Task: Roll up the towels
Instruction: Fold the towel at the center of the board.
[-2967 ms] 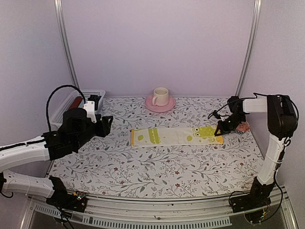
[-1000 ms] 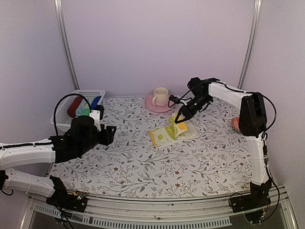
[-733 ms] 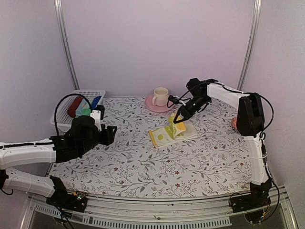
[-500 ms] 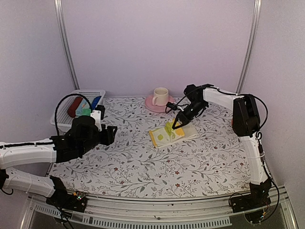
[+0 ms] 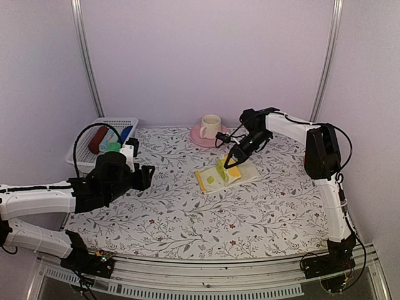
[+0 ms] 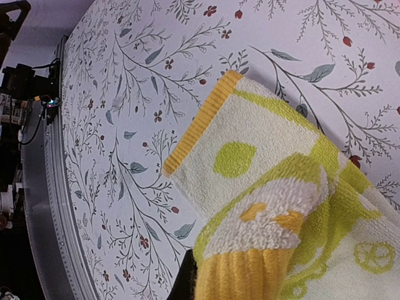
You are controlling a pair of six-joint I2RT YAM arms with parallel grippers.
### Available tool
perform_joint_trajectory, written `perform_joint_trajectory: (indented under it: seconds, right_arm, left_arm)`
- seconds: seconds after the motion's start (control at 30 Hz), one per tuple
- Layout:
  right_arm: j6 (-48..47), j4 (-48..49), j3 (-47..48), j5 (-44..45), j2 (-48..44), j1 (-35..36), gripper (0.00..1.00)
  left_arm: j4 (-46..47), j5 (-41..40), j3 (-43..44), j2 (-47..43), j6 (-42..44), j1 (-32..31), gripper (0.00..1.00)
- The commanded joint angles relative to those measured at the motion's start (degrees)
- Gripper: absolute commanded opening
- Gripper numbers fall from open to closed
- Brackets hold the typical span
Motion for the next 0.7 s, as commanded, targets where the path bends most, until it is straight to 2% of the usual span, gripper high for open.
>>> perform_joint_trajectory:
  seconds: [0.0,0.33,0.67]
  right_arm:
    - [-2.1,-2.7,2.0,-0.7,-3.3,0.2,0.03]
    - [-1.5,-1.7,2.8,-0.2,-0.8,0.3,0.04]
    - [-1.0,-0.6,2.8,0.7,1.9,1.9,0.11]
  left_arm:
    - [1.4,0.5,-0.8,0.2,-0.7,-0.9,0.61]
    - [1.9,1.1,-0.9,0.7,-1.2,-0.8,0.61]
    - [2.8,1.3,-1.0,2.0,-1.2,-0.9,0.61]
